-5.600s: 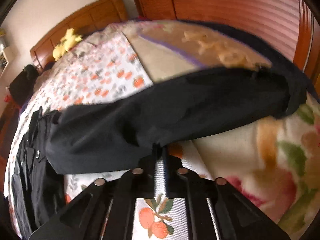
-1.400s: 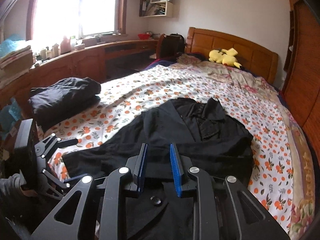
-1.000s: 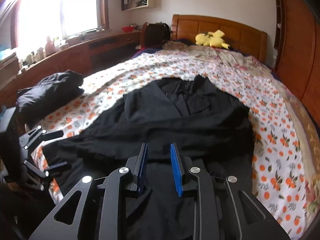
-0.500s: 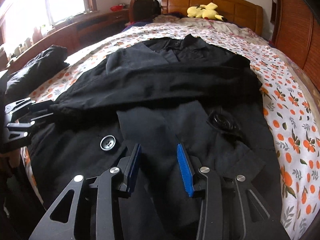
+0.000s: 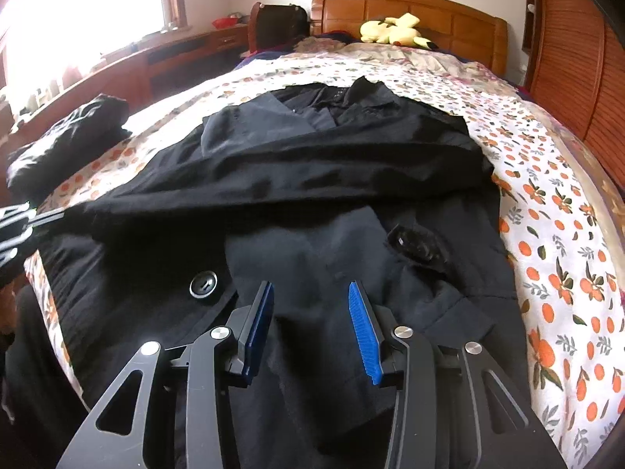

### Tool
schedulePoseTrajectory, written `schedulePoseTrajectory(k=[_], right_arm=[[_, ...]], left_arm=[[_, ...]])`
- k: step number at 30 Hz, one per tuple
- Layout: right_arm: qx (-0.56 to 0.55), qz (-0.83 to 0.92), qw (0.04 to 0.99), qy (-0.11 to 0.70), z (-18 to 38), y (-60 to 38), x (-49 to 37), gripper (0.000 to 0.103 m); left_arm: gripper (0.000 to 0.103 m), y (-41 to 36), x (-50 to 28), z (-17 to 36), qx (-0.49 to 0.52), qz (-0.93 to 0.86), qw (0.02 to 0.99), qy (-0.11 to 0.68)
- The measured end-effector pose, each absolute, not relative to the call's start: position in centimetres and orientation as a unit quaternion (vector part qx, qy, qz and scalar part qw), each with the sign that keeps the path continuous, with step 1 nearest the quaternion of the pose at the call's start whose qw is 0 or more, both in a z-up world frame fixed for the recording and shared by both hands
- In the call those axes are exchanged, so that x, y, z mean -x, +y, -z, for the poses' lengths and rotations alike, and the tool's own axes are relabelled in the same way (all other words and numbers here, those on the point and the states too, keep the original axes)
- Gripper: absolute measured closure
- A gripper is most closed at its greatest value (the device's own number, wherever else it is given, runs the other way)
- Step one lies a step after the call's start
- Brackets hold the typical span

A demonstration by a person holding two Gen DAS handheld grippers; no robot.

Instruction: Fold large clothes

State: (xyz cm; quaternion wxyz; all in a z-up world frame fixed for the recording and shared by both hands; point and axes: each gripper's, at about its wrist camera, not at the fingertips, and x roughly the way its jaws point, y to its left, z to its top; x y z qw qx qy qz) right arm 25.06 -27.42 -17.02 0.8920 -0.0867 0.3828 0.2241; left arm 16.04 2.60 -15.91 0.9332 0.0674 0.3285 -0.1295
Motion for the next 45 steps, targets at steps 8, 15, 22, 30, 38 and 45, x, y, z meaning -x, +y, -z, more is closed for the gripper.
schedulePoseTrajectory(k=[8,15,22,30,38,45], right_arm=[[0.088,-0.225,0.897,0.369,15.6,-27.6,-23.9,0.064],[0.087,-0.213,0.901,0.367,15.8,-29.9,-20.9,0.064],[0.105,-0.167,0.909,0.369,16.6,-33.4,-18.4,0.058],[0.088,-0.119,0.912,0.383,16.8,-37.9,-17.4,0.056],[0.065,-0.099,0.905,0.409,17.8,-40.0,-17.8,0.045],[0.055,-0.144,0.901,0.406,17.4,-38.5,-17.2,0.079]], left_arm=[[0.090,4.7,-14.9,15.7,-0.044,0.111,0.938,0.325],[0.063,8.3,-13.0,15.6,-0.033,0.067,0.943,0.324],[0.055,11.4,-11.6,16.3,-0.027,0.034,0.941,0.335],[0.053,13.0,-10.7,17.7,-0.014,0.021,0.937,0.350],[0.051,13.4,-10.7,18.3,-0.010,0.018,0.934,0.356],[0.051,13.4,-10.9,18.8,-0.008,0.017,0.931,0.363]])
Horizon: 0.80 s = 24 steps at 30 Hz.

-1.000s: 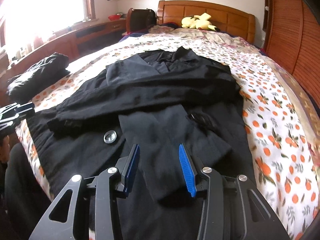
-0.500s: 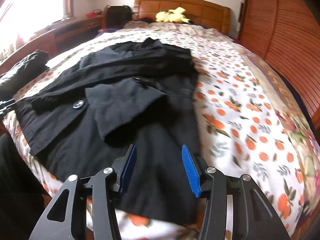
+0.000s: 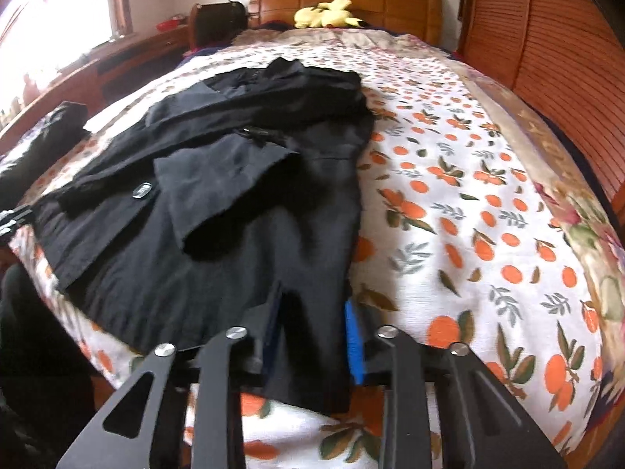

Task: Fold large clothes
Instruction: 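Grasp the coat hem with the right tool while the left tool grasps beside it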

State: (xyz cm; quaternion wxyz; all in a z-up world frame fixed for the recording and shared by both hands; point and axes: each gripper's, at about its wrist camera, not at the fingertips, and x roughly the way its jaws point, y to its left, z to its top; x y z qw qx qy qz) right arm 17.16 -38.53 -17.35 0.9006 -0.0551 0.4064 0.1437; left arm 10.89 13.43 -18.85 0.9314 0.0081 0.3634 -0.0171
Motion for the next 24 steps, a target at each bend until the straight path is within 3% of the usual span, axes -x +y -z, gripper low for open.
schedulePoseTrajectory(k=[24], right_arm=[[0.059,-0.141,0.896,0.416,19.2,-38.4,-17.2,0.073]], left_arm=[[0.056,11.5,-11.6,18.7,0.002,0.053,0.929,0.367]])
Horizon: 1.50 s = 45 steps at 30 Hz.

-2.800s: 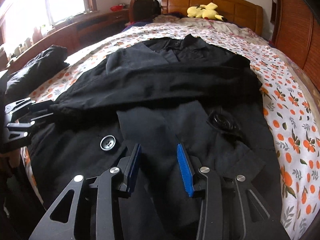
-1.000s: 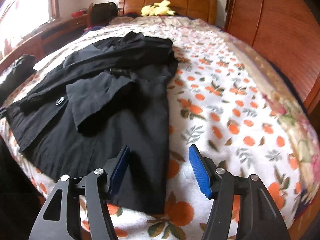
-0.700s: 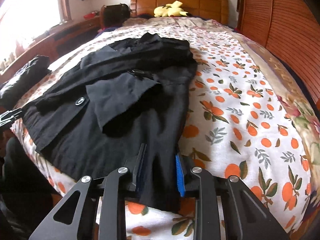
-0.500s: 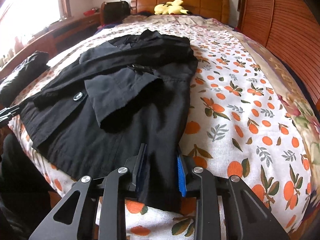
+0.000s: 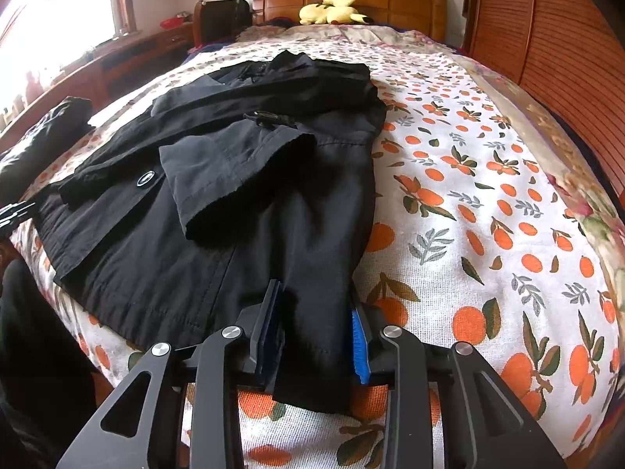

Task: Fold large clothes
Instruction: 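Grasp the coat hem with the right tool while the left tool grasps beside it, then lift the hem with both tools and fold it over toward the collar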

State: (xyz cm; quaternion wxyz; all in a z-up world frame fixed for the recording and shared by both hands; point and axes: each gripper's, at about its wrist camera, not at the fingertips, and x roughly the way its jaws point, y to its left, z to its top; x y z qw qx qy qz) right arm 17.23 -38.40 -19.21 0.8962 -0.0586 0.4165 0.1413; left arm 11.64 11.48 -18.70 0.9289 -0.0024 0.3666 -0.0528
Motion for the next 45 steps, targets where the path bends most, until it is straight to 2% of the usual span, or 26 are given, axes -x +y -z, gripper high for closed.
schedulePoseTrajectory(k=[7,9,10,11,14,25,35,40,45], right_arm=[[0.054,-0.145,0.897,0.415,19.4,-38.5,-17.1,0.072],[0.056,-0.145,0.897,0.415,19.4,-38.5,-17.1,0.072],[0.056,-0.144,0.897,0.413,19.3,-38.5,-17.1,0.075],[0.052,-0.148,0.898,0.411,19.1,-38.5,-17.1,0.086],[0.055,-0.162,0.898,0.406,18.0,-38.1,-17.4,0.094],[0.060,-0.185,0.938,0.289,5.0,-36.4,-17.1,0.097],[0.078,-0.191,0.958,0.200,-5.0,-36.6,-11.1,0.097],[0.092,-0.192,0.961,0.176,-7.7,-36.9,-7.9,0.097],[0.108,-0.200,0.953,0.202,-5.9,-36.3,-9.1,0.097]], left_arm=[[0.056,11.0,-12.6,18.9,0.002,0.054,0.926,0.374],[0.072,10.9,-12.8,19.0,0.003,0.055,0.924,0.378],[0.085,10.9,-12.9,18.9,0.001,0.053,0.924,0.380],[0.097,10.8,-13.0,18.6,-0.001,0.055,0.923,0.380],[0.098,10.9,-12.9,16.5,0.006,0.070,0.933,0.353],[0.099,8.8,-13.0,2.6,-0.005,0.092,0.966,0.241],[0.099,8.9,-6.9,-8.0,-0.009,0.086,0.985,0.150],[0.099,8.9,-3.6,-11.6,-0.016,0.082,0.990,0.117],[0.099,8.1,-5.1,-10.5,-0.029,0.070,0.987,0.140]])
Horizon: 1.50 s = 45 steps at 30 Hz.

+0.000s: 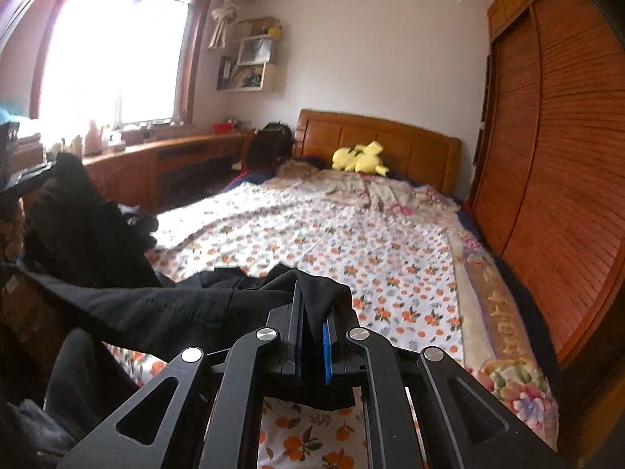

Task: Fold large clothes
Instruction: 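Lift the hem with both tools and fold it over toward the collar, then open both tools and release the folded hem onto the coat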

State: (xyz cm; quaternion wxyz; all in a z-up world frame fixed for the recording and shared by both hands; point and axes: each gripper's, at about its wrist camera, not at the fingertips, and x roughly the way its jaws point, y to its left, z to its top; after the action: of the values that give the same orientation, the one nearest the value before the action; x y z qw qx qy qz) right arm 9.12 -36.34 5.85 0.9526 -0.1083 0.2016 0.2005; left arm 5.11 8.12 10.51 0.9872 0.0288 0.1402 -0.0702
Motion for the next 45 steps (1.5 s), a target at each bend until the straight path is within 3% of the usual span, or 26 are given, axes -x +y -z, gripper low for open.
schedulePoseTrajectory(k=[10,24,34,36,37,38,39,40,41,42,45], right_arm=[[0.108,-0.198,0.939,0.261,2.7,-33.8,-20.2,0.096],[0.061,-0.121,0.956,0.261,3.7,-33.1,-39.0,0.096],[0.053,-0.108,0.947,0.299,8.6,-32.2,-44.0,0.095],[0.048,-0.109,0.945,0.305,9.1,-32.1,-44.1,0.095],[0.042,-0.111,0.943,0.310,9.4,-32.1,-44.2,0.094],[0.036,-0.115,0.942,0.315,9.5,-32.1,-44.3,0.086],[0.031,-0.118,0.940,0.319,9.7,-32.1,-44.3,0.081],[0.031,-0.115,0.941,0.317,9.6,-32.1,-44.2,0.067],[0.034,-0.100,0.945,0.309,9.5,-32.1,-44.0,0.041],[0.036,-0.083,0.951,0.294,9.1,-32.2,-43.6,0.031],[0.028,-0.089,0.953,0.287,8.3,-32.5,-43.1,0.027]], left_arm=[[0.098,9.8,-17.1,-2.0,-0.025,0.042,0.973,0.227],[0.098,12.0,-31.9,-2.2,-0.029,-0.006,0.975,0.221],[0.097,11.7,-37.3,1.9,-0.028,0.006,0.966,0.256],[0.093,11.7,-37.4,2.8,-0.026,0.012,0.965,0.262],[0.081,11.6,-37.5,3.2,-0.024,0.018,0.963,0.268],[0.057,11.4,-37.7,3.9,-0.026,0.017,0.960,0.279],[0.044,11.3,-37.5,4.2,-0.029,0.014,0.960,0.279],[0.028,11.2,-37.3,4.4,-0.032,0.015,0.961,0.275],[0.026,11.0,-36.9,4.7,-0.036,0.021,0.961,0.272],[0.026,10.8,-36.7,5.0,-0.038,0.023,0.961,0.274],[0.022,10.2,-35.8,5.9,-0.035,0.033,0.959,0.281]])
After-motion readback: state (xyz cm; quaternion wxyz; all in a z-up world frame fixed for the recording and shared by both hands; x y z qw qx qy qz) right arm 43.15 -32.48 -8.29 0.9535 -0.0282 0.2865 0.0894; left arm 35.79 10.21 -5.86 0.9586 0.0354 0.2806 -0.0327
